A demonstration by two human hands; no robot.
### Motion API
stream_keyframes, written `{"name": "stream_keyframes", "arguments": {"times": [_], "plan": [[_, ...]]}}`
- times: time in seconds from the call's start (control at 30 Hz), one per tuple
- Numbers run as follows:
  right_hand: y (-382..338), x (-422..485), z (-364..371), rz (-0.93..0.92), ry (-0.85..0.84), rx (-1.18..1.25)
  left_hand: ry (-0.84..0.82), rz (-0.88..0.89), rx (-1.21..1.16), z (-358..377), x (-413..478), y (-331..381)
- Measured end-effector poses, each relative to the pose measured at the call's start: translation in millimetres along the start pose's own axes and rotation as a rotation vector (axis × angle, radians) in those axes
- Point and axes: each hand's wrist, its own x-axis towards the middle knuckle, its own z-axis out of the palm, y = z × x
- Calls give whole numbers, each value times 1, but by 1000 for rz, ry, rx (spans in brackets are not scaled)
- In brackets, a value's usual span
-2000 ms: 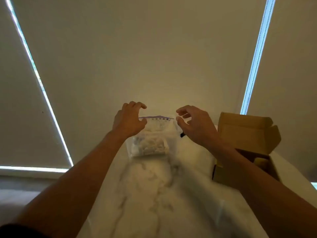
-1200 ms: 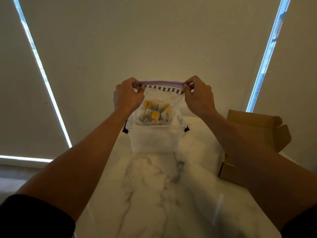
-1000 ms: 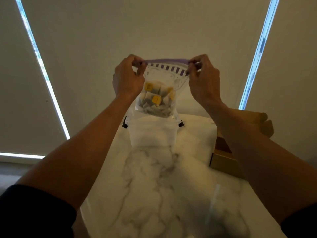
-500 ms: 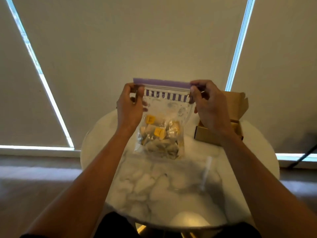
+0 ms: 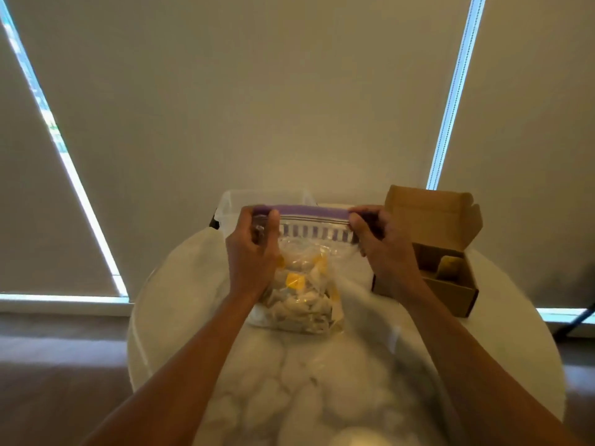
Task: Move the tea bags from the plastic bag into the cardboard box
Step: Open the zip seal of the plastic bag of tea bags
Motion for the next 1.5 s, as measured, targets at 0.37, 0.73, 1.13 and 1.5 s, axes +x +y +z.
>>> {"name": "stream_keyframes", "arguments": {"times": [0.37,0.73,1.13,1.5], "plan": [[19,-8,14,13,-92,-32,-68,-36,3,-6,2,-24],[18,-12,4,100,29,74,-363,-218,64,-12,0,-28],[-3,-9,-27,325,-375,270,-395,-150,-61,-2,-1,-11],[-4,-21,11,254,8,231,-225,103,18,31,-21,19]]}}
